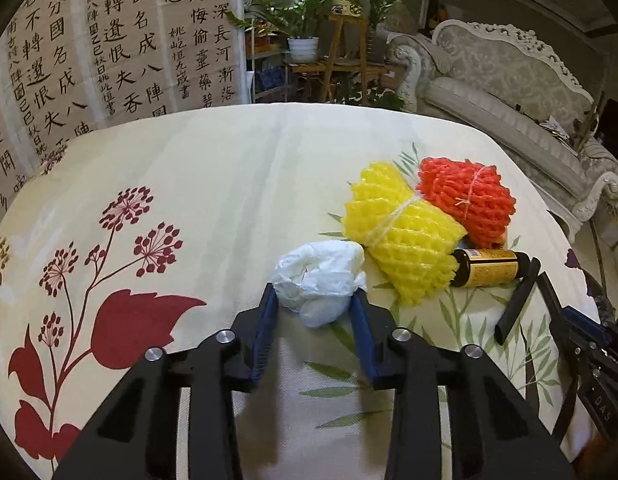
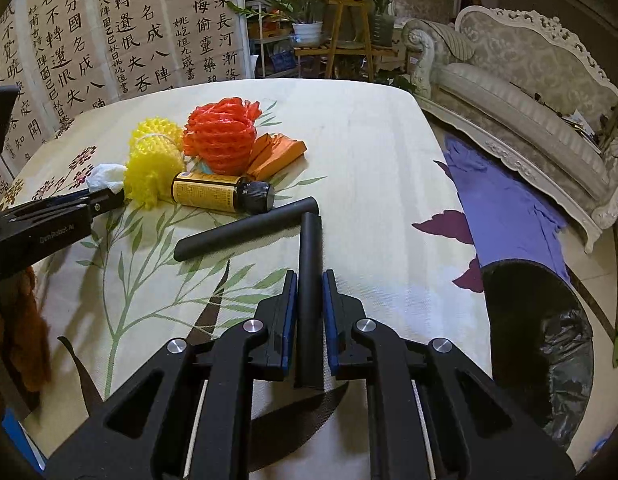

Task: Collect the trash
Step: 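Grasp the white tissue with the left tool while the right tool grasps a black rod, then carry the tissue and rod over the bin and open both tools to drop them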

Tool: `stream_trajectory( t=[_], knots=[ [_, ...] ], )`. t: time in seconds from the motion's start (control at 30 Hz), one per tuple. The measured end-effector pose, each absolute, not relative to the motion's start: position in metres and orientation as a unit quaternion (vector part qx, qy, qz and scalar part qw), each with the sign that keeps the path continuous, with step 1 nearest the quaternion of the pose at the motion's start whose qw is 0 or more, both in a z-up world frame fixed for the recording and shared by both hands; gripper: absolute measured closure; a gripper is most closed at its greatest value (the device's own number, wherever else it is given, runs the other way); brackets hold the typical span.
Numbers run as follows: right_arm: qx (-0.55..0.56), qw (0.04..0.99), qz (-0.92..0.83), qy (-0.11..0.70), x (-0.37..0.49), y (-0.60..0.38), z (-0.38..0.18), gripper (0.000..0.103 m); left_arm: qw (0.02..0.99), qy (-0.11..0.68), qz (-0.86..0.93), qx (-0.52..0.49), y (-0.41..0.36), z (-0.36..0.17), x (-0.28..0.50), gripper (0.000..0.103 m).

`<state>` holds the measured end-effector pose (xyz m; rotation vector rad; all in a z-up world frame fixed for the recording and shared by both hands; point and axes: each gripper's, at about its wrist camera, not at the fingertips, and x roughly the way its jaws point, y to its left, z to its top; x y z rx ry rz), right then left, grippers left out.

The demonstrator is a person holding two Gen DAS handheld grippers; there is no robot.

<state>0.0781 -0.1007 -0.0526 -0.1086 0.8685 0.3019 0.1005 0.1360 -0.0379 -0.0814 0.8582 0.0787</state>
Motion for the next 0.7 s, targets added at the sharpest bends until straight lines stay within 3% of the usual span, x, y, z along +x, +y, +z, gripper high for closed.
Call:
stream_trajectory(
  t=[0.7],
  knots=[
    [-0.021, 0.906, 0.158, 0.392, 0.046, -0.119, -0.041, 0.091, 0.921, 0.383, 0.036, -0.056, 0.11, -0.02, 0.044, 0.072]
  ],
)
